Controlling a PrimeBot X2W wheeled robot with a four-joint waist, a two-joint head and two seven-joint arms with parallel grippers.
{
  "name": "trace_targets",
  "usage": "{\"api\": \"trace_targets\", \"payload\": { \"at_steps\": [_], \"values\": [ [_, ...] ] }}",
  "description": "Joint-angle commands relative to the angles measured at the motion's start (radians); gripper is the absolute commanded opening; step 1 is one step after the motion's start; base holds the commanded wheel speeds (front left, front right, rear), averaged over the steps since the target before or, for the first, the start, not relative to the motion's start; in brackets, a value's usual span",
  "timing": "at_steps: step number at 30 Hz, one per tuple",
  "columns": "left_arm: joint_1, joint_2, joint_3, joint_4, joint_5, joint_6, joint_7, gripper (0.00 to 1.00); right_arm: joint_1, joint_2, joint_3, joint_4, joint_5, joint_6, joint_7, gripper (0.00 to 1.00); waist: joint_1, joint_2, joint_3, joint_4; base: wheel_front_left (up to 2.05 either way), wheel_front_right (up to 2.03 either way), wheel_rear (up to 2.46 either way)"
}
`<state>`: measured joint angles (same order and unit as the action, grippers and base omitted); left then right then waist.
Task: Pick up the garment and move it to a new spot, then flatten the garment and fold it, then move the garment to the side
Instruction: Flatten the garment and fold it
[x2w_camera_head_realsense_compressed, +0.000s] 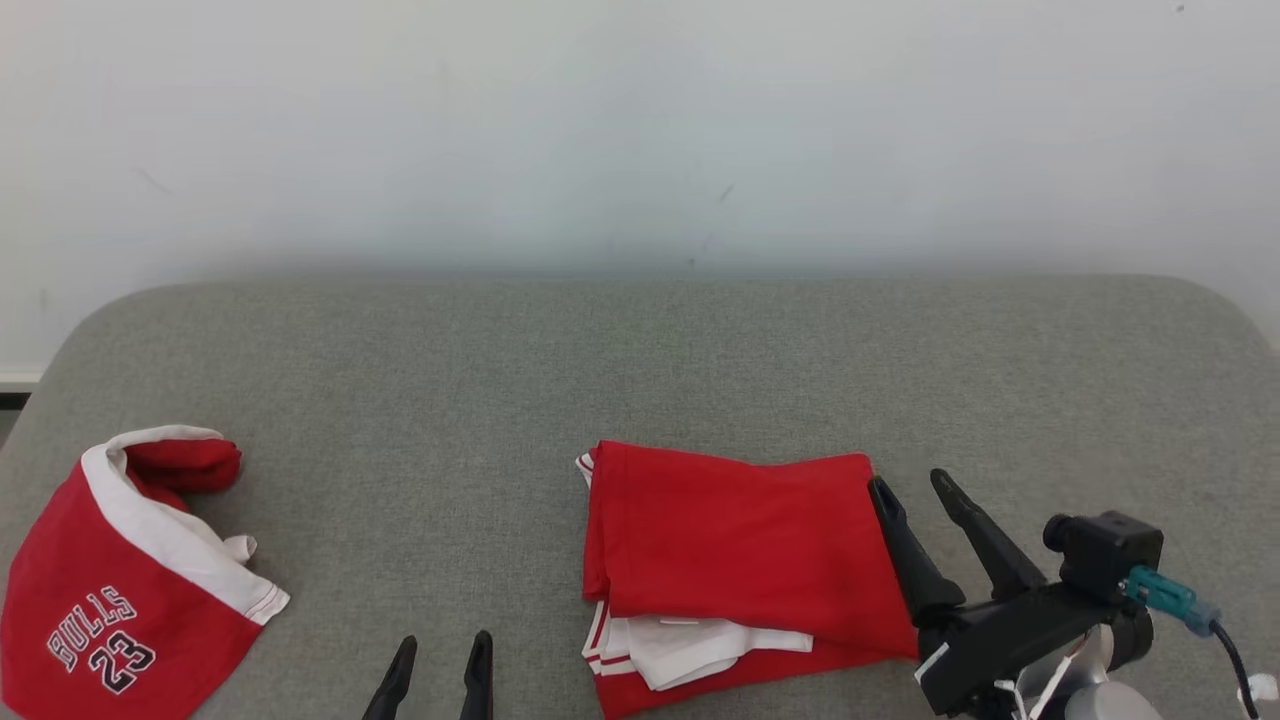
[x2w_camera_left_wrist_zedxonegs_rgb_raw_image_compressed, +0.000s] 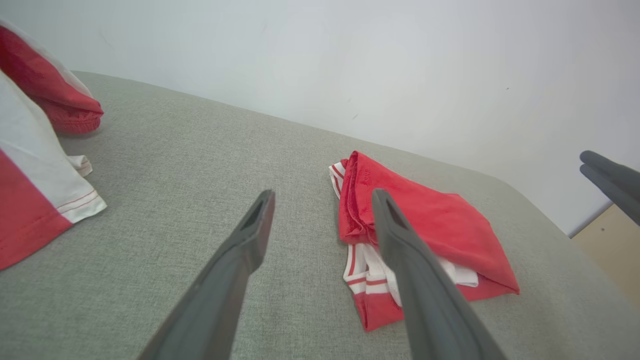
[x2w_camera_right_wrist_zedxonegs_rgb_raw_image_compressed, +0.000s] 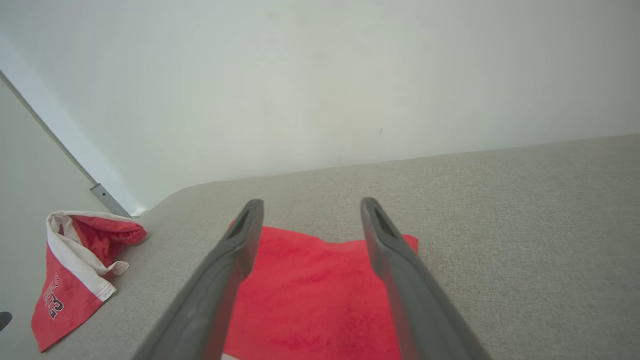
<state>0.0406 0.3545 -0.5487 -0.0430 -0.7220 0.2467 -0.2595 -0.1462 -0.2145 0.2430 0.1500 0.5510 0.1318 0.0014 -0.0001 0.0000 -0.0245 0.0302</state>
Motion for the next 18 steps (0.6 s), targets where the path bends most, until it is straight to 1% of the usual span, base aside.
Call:
{"api": "trace_targets", "payload": {
  "at_steps": [1, 5, 10, 13, 18],
  "values": [
    [0.012, -0.003, 0.005, 0.000, 0.009, 0.003, -0.006, 1.00, 0.014, -0.008, 0.001, 0.003, -0.004, -0.002, -0.012, 1.00, 0.0001, 0.0000, -0.018, -0.017, 0.00, 0.00, 0.00],
    [0.035, -0.026, 0.028, 0.010, 0.004, 0.000, -0.007, 1.00, 0.053, -0.012, 0.008, 0.030, 0.021, -0.002, -0.093, 1.00, 0.0001, 0.0000, -0.039, -0.035, 0.00, 0.00, 0.00],
    [0.060, -0.055, 0.073, 0.014, 0.043, -0.009, -0.007, 1.00, 0.094, -0.031, 0.023, 0.069, 0.016, -0.002, -0.187, 1.00, 0.0001, 0.0000, -0.066, -0.051, 0.00, 0.00, 0.00],
    [0.075, -0.075, 0.102, 0.013, 0.079, -0.027, -0.006, 1.00, 0.114, -0.038, 0.025, 0.091, -0.011, -0.002, -0.230, 1.00, 0.0001, 0.0000, -0.079, -0.054, 0.00, 0.00, 0.00],
    [0.114, -0.110, 0.156, 0.028, 0.139, -0.064, -0.007, 1.00, 0.161, -0.020, -0.004, 0.105, -0.045, -0.002, -0.264, 1.00, 0.0001, 0.0000, -0.100, -0.054, 0.00, 0.00, 0.00]
  ]
}}
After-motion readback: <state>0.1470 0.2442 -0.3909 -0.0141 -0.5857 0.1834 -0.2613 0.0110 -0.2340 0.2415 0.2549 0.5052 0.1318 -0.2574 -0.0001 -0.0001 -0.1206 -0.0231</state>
